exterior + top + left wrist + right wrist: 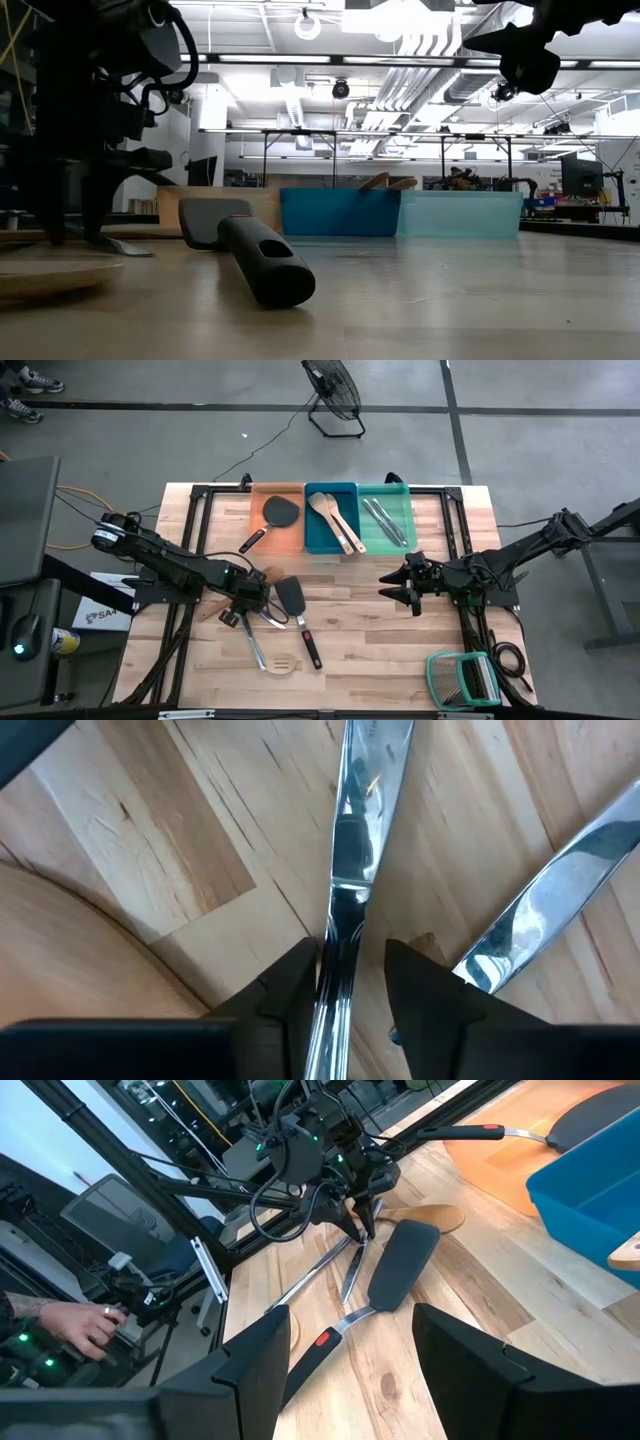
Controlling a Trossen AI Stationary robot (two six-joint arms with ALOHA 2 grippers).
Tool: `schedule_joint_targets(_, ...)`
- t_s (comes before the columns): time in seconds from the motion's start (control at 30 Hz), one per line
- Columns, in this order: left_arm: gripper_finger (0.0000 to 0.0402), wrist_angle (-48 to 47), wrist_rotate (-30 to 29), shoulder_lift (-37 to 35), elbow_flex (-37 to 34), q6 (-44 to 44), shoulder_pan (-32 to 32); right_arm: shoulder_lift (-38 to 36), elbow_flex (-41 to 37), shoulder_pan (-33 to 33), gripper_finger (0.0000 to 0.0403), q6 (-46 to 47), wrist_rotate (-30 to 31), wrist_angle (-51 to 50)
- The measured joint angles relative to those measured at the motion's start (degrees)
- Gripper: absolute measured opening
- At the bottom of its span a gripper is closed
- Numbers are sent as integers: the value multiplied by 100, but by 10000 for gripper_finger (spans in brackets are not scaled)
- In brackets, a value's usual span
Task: Pick & Place Kitchen Items
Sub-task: Put the silver knife into the green bin
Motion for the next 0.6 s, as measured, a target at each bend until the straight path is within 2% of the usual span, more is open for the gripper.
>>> schedule_joint_targets(0.17,90,15,-2,2,1,-2,0,0,0,0,203,0,0,0)
schedule_joint_targets(0.4,29,15,1,2,7,-29,2,0,0,0,203,0,0,-2)
schedule_joint_targets(0.6,29,4,60,2,7,-42,7,0,0,0,203,-11,0,-4)
